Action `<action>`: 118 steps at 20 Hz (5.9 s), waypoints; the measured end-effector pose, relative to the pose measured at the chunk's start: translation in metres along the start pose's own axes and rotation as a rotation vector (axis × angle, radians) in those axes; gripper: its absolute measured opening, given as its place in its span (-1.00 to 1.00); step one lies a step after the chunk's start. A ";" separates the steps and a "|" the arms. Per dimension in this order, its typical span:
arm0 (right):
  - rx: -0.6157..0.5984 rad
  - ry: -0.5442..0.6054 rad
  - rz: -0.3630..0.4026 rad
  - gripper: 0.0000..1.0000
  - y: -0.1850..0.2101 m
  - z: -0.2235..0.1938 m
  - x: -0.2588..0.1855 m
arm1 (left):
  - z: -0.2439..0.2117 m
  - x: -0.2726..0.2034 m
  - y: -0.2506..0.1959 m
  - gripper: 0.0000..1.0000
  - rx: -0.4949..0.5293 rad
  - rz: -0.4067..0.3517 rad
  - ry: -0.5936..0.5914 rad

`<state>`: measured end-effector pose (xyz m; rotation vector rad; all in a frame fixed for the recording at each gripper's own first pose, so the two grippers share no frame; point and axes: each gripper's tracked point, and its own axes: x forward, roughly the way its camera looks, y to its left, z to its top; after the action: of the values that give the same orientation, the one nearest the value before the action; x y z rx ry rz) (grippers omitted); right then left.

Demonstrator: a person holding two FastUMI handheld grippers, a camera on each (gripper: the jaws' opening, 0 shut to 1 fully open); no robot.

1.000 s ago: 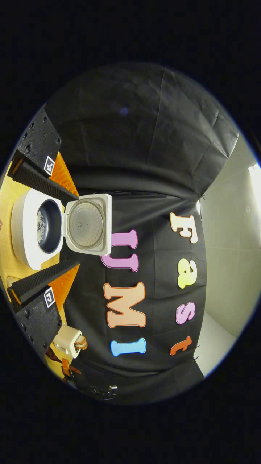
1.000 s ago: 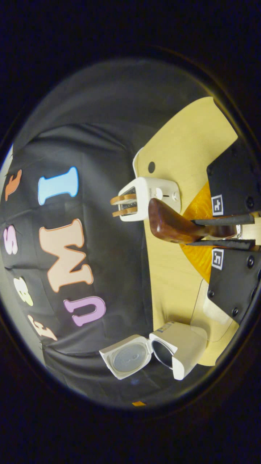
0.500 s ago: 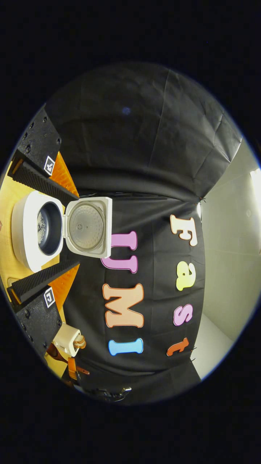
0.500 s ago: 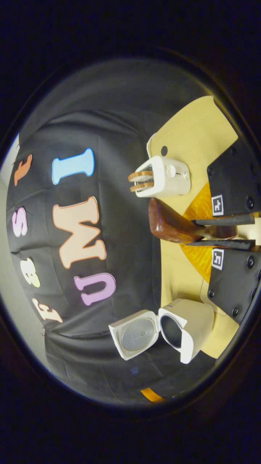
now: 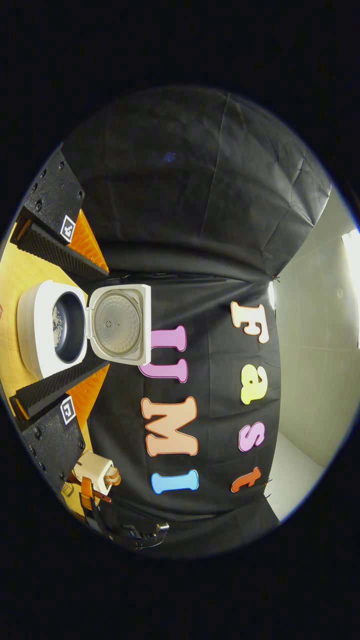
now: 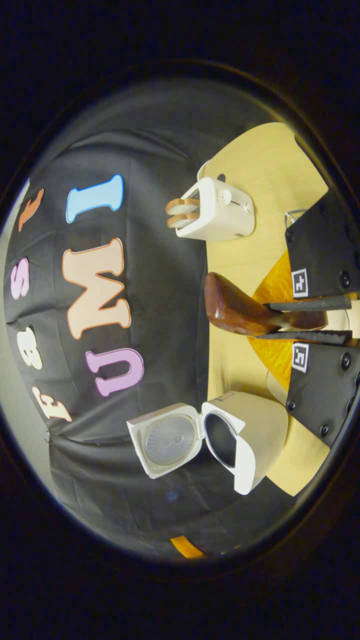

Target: Close the left gripper, press the button to open the rice cooker; take a wooden spoon from the chopstick holder with the right hand, scoop a spoonful of rice and pour it into the rice cooker, then put the wooden spoon back into the chopstick holder.

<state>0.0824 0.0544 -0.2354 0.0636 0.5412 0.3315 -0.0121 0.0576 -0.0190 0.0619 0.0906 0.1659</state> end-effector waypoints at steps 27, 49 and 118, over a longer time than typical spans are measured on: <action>-0.127 0.076 -0.085 -0.62 0.070 -0.079 0.047 | -0.030 0.015 0.033 0.89 -0.006 -0.014 0.061; 0.836 0.202 0.025 -0.74 0.013 -0.058 0.036 | -0.015 0.025 0.003 0.89 0.001 -0.091 0.027; -0.421 -0.243 0.354 -0.74 0.376 0.130 0.093 | -0.042 -0.023 0.164 0.91 -0.102 0.165 0.078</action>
<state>0.1144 0.4441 -0.1147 -0.2078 0.2081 0.7663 -0.0653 0.2173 -0.0474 -0.0389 0.1546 0.3373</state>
